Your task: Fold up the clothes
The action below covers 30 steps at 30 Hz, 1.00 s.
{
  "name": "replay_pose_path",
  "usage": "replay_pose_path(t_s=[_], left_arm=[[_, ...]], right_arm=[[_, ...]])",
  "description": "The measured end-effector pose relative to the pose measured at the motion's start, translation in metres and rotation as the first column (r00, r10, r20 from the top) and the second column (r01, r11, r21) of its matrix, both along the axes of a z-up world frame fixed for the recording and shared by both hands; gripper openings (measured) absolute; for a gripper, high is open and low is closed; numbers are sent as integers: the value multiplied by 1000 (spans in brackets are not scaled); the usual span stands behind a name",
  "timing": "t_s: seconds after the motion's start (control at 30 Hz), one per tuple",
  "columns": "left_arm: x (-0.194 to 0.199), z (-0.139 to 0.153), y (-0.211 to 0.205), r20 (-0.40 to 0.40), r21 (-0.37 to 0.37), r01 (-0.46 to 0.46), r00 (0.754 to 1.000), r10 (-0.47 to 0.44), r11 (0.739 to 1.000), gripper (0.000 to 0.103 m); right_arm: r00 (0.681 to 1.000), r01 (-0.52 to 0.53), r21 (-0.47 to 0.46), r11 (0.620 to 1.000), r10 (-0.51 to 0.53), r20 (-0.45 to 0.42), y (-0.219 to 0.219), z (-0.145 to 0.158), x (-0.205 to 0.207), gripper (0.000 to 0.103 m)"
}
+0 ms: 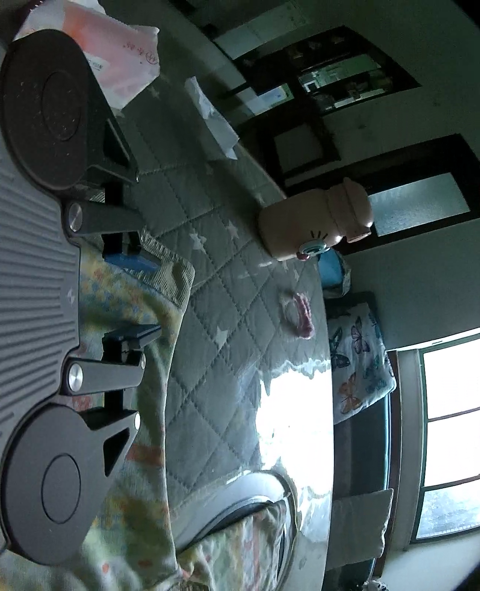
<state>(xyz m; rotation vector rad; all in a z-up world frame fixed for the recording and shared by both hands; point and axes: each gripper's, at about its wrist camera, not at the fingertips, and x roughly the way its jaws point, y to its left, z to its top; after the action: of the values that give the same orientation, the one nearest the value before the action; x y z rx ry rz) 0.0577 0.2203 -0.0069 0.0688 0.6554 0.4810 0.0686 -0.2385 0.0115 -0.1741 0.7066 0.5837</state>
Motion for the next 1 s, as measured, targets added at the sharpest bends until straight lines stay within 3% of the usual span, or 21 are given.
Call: replay_pose_path(t_s=[0.17,0.33,0.47,0.6,0.67,0.8,0.9,1.0], left_arm=[[-8,12,-23,22,-25,73,997,-72,997,60],[-12,28,-60,64,-23,174,983,-172,984,68],[-11,40,-86,100,-36,237,967,-232,971,79],[-7,46,-116,123,-49,310,945,-302,950,102],[-5,48,-131,129,-57,343,934,-334,937,103],[3,47,-160,123,-84,408,910,-397,909,103],[9,46,-181,113,-93,447,892,-437,889,103],[11,46,-199,109,-96,487,872,-477,868,103]], right_arm=[[991,135,30,990,-135,-4,-38,3,6,75],[960,278,31,960,-277,-44,-84,-4,26,75],[922,387,17,922,-387,-6,-122,-3,43,74],[870,492,-7,871,-491,52,-145,-1,55,74],[848,526,17,850,-526,56,-154,1,58,74],[861,504,50,862,-506,48,-151,-3,58,68],[881,470,25,882,-471,47,-140,-12,65,58],[884,465,-25,885,-462,67,-131,-18,78,55]])
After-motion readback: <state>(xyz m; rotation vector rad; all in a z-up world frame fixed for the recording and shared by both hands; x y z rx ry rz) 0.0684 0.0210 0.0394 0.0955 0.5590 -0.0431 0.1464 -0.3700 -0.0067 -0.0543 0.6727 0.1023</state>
